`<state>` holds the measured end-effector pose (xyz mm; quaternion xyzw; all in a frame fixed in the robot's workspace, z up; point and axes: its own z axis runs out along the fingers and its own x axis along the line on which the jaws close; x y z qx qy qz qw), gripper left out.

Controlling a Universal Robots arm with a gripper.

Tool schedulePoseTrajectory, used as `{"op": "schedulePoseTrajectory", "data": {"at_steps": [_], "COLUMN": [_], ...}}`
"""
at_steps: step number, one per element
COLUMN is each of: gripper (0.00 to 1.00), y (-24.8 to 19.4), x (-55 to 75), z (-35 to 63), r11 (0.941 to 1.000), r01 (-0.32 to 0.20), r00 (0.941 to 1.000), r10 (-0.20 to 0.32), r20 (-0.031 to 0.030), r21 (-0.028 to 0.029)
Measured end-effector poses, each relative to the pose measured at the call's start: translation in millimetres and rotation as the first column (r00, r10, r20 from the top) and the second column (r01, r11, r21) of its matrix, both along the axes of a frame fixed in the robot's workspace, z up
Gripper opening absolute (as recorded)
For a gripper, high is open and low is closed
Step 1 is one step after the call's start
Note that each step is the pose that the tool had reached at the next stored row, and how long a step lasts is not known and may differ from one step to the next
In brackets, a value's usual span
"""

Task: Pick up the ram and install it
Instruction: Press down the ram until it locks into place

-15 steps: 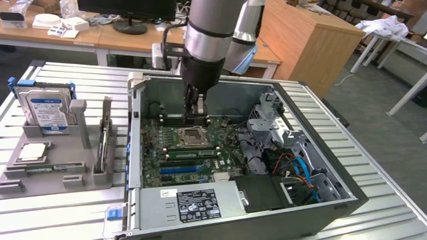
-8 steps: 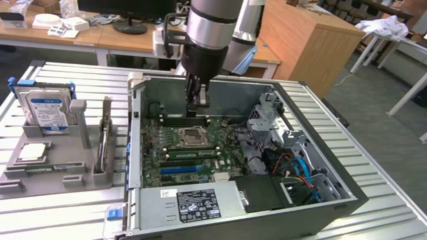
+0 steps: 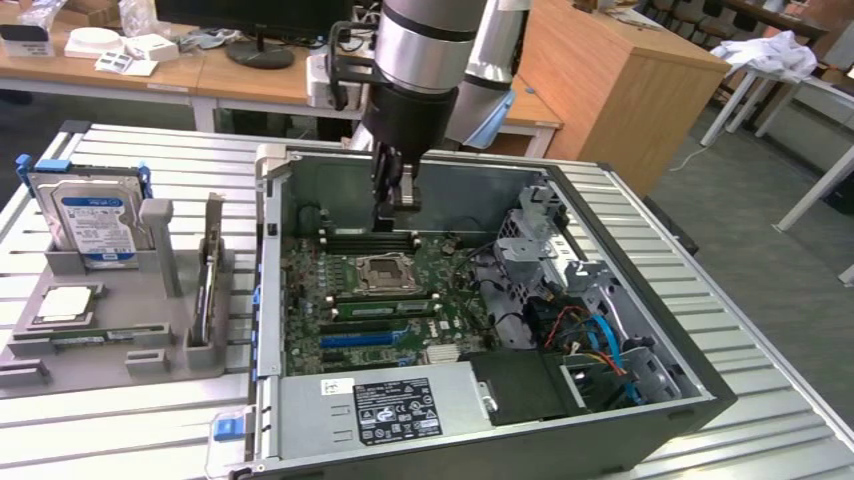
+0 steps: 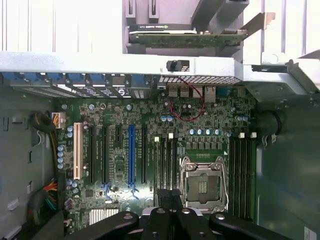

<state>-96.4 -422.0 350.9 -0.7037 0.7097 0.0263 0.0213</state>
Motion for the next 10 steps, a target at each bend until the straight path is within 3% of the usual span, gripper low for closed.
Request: {"op": "schedulePoseTrajectory", "data": {"at_steps": [10], "gripper": [0.11], "y": [-0.1], "x": [21.5], "z": [-0.1], "r11": [1.0000], "r01": [0.000], "r00": [1.0000], "r10": [0.000], "r20": [-0.0013], "r21": [0.0002]}}
